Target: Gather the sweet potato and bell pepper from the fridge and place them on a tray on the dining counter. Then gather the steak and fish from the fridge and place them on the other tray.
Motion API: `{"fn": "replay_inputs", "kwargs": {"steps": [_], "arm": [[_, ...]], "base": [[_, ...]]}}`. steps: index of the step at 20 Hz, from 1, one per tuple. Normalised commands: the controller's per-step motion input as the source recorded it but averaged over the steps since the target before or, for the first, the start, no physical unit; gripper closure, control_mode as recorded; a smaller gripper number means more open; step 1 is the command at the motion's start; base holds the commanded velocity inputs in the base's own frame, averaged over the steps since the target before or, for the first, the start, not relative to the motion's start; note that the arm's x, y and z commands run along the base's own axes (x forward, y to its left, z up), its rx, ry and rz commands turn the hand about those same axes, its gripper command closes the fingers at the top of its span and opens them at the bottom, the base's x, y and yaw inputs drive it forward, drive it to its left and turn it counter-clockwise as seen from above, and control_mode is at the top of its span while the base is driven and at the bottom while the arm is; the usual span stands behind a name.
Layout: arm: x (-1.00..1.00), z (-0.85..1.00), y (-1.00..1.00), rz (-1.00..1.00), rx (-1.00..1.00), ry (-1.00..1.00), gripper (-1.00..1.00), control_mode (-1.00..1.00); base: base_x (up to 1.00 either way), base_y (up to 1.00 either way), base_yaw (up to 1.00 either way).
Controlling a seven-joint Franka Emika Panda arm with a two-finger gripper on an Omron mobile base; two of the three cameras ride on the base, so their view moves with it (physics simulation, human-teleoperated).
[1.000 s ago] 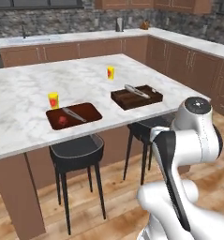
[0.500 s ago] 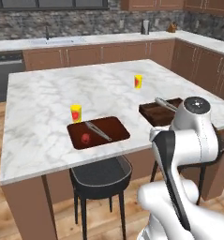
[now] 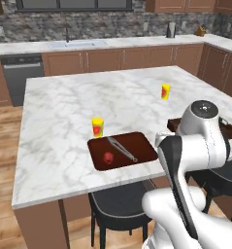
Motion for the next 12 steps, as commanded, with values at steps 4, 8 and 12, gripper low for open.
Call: {"fn": "replay_inputs", "kwargs": {"steps": [4, 8, 12], "arm": [[0.0, 0.0, 0.0, 0.0, 0.0, 0.0, 1.0, 1.0], [0.0, 0.0, 0.0, 0.0, 0.0, 0.0, 1.0, 1.0], [0.74, -0.03, 0.27, 0.16, 0.0, 0.09, 1.0, -1.0]], "base": [[0.46, 0.5, 0.21], [0.62, 0.4, 0.21], [0.21, 0.1, 0.05]]}}
